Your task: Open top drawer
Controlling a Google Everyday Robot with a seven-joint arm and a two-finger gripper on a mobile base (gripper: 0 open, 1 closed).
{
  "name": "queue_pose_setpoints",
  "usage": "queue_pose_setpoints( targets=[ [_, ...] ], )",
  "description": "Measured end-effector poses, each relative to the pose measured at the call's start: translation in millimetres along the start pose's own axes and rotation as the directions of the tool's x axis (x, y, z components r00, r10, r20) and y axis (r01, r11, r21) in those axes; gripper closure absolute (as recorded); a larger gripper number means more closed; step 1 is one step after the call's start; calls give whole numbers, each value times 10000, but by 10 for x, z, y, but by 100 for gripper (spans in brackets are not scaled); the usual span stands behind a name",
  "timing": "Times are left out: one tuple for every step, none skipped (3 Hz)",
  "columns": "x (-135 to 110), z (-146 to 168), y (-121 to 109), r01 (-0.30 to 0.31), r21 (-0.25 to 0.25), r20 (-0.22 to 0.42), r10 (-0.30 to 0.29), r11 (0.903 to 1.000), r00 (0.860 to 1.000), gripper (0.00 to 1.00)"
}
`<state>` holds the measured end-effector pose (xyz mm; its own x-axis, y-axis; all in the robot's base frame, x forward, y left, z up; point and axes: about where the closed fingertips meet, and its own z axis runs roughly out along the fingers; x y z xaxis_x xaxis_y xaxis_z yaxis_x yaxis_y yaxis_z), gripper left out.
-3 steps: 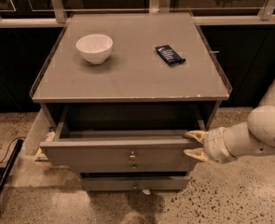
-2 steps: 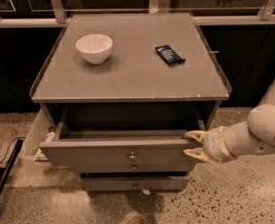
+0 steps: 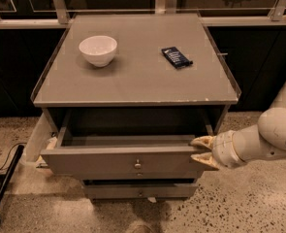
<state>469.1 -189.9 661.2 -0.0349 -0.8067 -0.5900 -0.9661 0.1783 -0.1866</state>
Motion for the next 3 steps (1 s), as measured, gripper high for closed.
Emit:
queue_pose_setpoints(
  targets=[
    [-19,-26,-12,4,-1,-2,-4,10000,10000,57],
    [-41,-24,-67,125,-45,-12,-125,9999,9999,34],
    [-41,-24,-67,125,-45,-12,-125,9999,9999,11]
  ],
)
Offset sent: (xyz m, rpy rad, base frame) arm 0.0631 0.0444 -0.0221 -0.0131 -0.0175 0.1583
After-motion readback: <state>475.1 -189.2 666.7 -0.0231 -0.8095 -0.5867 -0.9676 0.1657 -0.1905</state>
